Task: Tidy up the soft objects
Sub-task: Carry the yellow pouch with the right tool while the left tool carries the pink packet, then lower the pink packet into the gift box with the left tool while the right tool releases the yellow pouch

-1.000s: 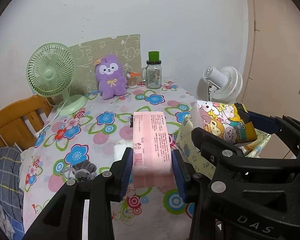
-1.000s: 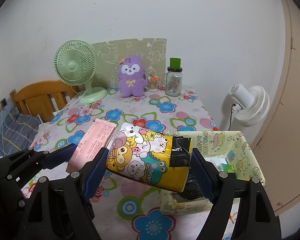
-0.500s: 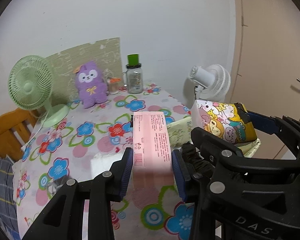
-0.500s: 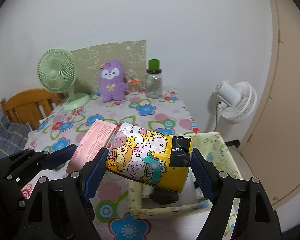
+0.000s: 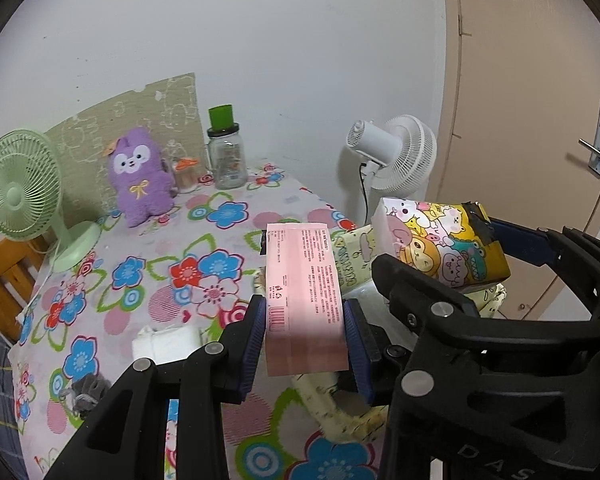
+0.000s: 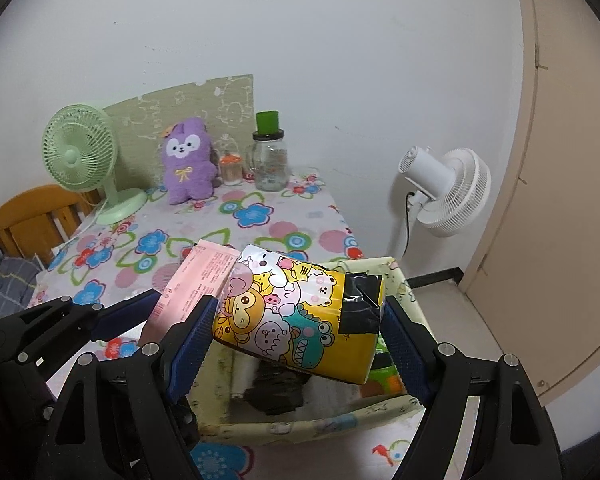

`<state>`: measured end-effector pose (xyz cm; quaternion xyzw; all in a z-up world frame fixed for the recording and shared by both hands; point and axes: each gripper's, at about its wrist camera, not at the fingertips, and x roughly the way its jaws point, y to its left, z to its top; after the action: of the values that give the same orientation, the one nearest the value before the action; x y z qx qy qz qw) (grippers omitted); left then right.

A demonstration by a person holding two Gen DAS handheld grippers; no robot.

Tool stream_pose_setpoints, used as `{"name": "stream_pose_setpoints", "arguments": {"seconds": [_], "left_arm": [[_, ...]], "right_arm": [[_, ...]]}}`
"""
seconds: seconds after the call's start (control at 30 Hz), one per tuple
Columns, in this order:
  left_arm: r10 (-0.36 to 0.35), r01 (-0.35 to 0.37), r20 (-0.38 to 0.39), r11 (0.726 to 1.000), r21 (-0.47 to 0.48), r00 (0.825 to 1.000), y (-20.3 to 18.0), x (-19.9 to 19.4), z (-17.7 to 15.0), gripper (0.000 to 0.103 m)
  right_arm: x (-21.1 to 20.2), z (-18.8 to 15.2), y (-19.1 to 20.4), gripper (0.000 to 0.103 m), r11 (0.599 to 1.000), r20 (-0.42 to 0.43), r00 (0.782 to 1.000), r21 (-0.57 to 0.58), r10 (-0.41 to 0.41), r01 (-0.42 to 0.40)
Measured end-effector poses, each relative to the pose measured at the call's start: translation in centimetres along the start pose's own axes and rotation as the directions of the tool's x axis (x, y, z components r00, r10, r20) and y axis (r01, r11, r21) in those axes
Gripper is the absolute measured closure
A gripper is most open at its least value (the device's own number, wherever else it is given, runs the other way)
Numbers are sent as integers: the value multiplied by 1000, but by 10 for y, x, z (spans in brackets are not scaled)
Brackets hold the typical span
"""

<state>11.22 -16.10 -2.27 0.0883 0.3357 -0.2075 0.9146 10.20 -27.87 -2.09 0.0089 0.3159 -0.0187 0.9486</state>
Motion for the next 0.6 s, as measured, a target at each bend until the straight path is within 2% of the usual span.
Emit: {"name": "stream_pose_setpoints", "arguments": {"seconds": [0.6], "left_arm": [[-19,20,-85,1000,13,996,-28,47,5,63]], "right_arm": [[40,-5,-35,20,1000,-66,998,24,10,-8]]}}
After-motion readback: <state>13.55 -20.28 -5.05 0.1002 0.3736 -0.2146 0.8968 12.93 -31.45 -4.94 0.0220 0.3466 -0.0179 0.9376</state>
